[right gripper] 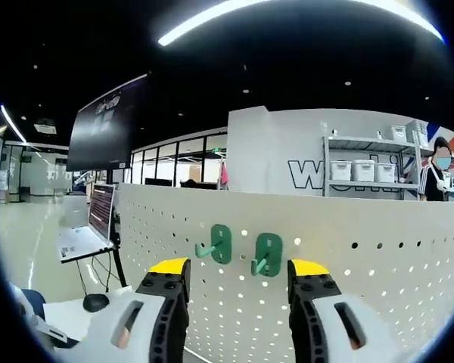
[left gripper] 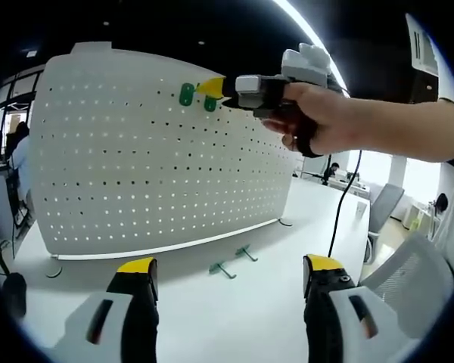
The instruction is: Insert the hook assembly into the mounting plate slot until the hook locks in place.
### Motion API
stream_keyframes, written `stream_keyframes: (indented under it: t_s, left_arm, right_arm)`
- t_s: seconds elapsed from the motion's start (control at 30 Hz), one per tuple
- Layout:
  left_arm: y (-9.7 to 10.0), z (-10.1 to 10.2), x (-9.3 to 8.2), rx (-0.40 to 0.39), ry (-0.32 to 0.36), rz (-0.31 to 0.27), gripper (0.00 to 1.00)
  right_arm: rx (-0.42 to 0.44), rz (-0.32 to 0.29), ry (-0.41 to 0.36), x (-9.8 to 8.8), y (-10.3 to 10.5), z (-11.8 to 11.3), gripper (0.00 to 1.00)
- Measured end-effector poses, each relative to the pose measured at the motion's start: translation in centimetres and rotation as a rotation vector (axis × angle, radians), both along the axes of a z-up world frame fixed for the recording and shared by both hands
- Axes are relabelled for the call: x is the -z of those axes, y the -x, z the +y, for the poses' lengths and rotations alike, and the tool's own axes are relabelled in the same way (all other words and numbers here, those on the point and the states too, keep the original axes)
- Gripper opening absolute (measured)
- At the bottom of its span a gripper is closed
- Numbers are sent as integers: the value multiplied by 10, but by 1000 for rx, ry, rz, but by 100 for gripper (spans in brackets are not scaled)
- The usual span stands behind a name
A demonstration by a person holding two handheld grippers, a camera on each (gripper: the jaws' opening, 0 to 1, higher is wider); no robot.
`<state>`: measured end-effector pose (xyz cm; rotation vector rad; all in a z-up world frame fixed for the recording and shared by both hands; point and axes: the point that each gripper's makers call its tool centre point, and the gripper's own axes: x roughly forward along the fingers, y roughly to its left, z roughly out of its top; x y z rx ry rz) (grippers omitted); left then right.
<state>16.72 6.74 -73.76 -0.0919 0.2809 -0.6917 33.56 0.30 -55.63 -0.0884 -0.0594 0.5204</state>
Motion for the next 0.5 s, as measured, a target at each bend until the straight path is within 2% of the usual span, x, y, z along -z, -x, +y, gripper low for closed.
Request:
stream_keyframes:
  t_s: [0.1,0.2,0.33,0.5]
  left_arm:
    - [0,-1,0,3,1,2,81]
    - [0,-2,1,6,-2,3,81]
    - [1,-2,2,6,-7,7,81]
    - [1,-3,1,7,-6,7,81]
  right_arm:
    - [-55,-12,25,4,9,2,52]
    - [-77,-10,6,9,16,-6,54]
    - [-92,12,-1,19,22,-14,55]
    - [-99,18,-5,22,27,-17,55]
